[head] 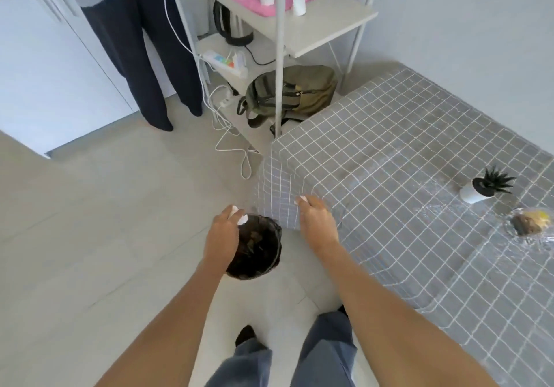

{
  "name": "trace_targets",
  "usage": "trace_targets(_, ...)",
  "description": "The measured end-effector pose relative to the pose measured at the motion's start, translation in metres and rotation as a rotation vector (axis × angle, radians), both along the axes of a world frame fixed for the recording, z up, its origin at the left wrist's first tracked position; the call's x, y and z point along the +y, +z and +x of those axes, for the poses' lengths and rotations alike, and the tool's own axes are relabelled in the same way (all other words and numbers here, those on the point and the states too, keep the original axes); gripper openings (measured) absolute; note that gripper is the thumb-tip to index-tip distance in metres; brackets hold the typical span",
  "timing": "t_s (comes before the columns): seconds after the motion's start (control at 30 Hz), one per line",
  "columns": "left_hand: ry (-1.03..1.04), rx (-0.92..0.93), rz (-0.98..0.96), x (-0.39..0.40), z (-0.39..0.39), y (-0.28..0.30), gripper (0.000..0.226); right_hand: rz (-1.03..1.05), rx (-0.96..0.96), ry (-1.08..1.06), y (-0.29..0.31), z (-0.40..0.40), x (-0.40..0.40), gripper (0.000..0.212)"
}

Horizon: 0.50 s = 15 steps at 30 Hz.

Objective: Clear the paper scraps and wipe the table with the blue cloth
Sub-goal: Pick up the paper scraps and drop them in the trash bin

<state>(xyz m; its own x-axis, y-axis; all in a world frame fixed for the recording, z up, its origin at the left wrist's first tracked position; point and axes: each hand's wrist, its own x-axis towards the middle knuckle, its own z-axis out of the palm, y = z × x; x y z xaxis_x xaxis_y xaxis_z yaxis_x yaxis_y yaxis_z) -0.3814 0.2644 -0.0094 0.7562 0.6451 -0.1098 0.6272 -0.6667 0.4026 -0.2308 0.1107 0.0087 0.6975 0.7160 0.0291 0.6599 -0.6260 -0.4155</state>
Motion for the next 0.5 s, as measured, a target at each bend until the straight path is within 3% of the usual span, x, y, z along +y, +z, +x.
trace_targets(0.27, 0.024, 0.110, -0.094, 0.027, -0.068, -0.048, 0.048, -0.120, 0.060, 0.058, -0.048, -0.060, 0.045, 0.043)
trace_targets(0.5, 0.070, 0.091, -0.120, 0.043, -0.059, -0.105, 0.047, -0.219, 0.077, 0.123, -0.109, -0.057, 0.065, 0.044)
